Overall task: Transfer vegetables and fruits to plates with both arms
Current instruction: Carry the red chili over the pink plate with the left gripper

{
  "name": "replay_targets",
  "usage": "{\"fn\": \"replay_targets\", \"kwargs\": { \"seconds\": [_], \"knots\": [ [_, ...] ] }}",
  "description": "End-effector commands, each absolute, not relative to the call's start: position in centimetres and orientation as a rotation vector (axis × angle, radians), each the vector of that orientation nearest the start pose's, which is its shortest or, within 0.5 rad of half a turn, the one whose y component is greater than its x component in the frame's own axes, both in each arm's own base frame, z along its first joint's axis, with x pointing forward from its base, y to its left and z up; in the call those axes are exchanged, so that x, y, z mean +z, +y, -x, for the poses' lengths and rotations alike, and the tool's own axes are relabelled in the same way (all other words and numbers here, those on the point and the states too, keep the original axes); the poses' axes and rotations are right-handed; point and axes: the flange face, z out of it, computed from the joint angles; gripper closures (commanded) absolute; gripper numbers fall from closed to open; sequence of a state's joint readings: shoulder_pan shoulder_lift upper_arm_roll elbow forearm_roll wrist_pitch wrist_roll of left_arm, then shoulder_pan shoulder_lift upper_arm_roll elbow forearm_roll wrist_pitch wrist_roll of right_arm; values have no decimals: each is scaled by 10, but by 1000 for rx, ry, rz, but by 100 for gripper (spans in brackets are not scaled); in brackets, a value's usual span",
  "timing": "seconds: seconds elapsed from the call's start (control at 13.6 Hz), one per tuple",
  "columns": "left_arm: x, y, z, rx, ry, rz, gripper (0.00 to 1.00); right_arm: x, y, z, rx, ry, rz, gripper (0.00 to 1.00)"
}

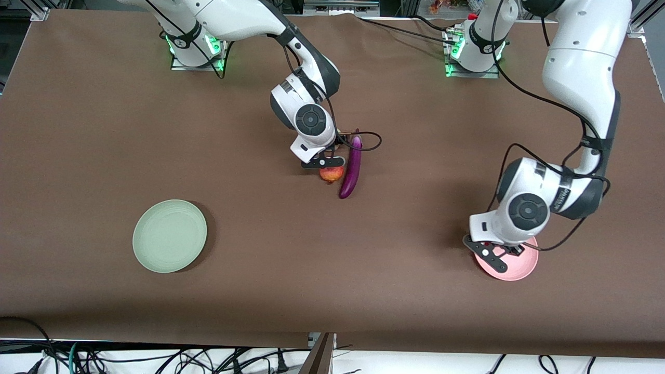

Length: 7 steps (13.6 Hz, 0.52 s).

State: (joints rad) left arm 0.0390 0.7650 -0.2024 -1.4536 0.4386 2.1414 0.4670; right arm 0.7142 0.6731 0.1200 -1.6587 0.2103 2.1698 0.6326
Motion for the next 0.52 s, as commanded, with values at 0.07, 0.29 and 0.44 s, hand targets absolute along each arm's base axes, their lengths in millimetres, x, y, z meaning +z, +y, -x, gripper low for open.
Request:
{"fn": "replay_targets", "kwargs": {
  "seconds": [0.07, 0.29, 0.44],
  "knots": [
    [226, -60, -724, 96, 1244, 2679, 37, 217, 497, -451, 430, -50, 3013, 0],
    [233, -61, -725, 88, 1232, 2696, 0, 222, 501, -452, 439, -25, 2985, 0],
    [248, -71, -721, 115, 1243, 2691, 0, 222, 504, -449, 442, -28, 2984, 0]
  ]
}}
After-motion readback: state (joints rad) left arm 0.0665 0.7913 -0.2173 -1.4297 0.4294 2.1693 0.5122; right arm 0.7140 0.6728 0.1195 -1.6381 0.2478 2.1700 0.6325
